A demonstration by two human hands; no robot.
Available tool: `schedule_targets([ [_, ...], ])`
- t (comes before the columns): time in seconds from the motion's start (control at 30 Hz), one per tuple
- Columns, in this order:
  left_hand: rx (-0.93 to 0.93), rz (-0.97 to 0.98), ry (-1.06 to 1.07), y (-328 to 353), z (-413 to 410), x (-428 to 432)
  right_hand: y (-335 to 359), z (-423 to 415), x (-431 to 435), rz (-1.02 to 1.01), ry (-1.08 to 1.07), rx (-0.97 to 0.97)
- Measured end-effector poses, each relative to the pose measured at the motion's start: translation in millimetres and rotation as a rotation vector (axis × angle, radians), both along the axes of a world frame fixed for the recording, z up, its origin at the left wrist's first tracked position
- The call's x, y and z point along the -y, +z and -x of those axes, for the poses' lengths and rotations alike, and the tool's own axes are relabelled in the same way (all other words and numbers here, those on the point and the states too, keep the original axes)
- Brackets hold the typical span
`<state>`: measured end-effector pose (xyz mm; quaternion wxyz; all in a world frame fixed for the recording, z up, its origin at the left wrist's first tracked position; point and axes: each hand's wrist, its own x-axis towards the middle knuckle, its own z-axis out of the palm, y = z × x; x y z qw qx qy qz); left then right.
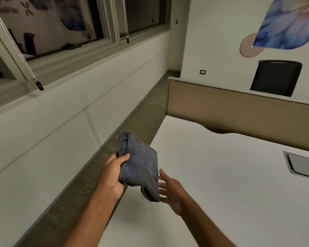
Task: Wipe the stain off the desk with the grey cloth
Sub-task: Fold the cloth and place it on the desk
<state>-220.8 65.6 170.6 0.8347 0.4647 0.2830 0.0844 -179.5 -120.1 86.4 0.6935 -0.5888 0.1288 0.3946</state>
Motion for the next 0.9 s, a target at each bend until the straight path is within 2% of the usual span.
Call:
schedule_targets([
  [0.1,0.006,0.039,-0.069,-3,-19,5,-4,-12,-6,-0.285,-0.144,-0.259],
  [0.17,0.006,0.027,-0.111,-7,-32,4,-6,-22,-8,-0.343,-0.223,-0.287],
  [0.27,-0.002,-0.01,-0.164,-15,-52,-4,-4,-41,-6,-0.266,-0.288,-0.185],
  [0.4,-0.03,-0.053,-0.228,-26,-85,-18,9,-62,-2,0.018,-0.363,0.093],
  [0.5,-0.03,-0.111,-0.286,-33,-114,-28,13,-77,-6,0.114,-0.451,0.216],
  [0.73,-0.056,-0.182,-0.42,-52,-176,-31,13,-116,-11,0.2,-0.649,0.369],
  [0.9,-0.063,-0.235,-0.471,-64,-225,-11,8,-159,7,0.234,-0.677,0.39],
])
